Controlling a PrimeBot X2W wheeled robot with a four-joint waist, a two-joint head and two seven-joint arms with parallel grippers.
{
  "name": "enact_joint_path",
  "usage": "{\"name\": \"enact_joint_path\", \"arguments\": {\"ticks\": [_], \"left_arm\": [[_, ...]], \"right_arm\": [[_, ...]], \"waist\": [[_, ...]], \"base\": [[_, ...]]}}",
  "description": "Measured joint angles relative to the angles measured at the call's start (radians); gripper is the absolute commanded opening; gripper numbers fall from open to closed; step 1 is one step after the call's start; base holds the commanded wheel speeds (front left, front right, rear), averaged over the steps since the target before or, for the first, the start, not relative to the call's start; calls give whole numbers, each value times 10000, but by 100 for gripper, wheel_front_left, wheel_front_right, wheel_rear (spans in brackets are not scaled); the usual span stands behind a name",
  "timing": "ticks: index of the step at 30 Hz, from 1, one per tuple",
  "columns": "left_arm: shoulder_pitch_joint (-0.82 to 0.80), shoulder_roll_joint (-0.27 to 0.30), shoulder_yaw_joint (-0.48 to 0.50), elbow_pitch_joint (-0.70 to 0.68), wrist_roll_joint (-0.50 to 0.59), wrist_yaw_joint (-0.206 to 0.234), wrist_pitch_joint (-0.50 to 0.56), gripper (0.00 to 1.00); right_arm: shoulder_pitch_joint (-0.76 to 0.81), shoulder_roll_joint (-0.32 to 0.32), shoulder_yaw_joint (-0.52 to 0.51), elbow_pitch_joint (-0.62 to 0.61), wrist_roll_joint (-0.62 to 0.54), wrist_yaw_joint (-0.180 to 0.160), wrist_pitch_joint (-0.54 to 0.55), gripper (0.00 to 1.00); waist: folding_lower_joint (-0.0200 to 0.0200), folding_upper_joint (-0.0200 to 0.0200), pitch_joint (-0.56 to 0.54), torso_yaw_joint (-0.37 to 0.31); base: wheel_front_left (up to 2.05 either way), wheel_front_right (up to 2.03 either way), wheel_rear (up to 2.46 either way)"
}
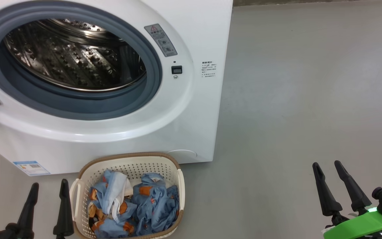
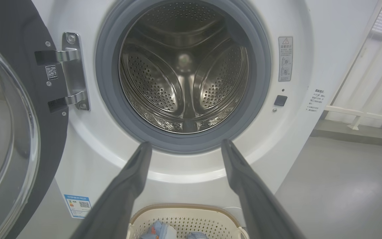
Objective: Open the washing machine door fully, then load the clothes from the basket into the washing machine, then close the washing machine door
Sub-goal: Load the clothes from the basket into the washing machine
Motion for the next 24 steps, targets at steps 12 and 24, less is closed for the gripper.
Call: {"name": "enact_joint_path", "arguments": {"ticks": [12,24], "left_arm": [[-44,-82,-63,648,29,0,0,100],[-1268,-104,-1026,3267,69,0,4,100]], "right_arm": [[-27,27,132,-29,-2,0,0,100],[-656,242,234,-146,-19,0,0,100]], "waist": [[-1,0,184,13],[0,0,980,-123]], "base": [[2,-2,0],[0,0,0]]}}
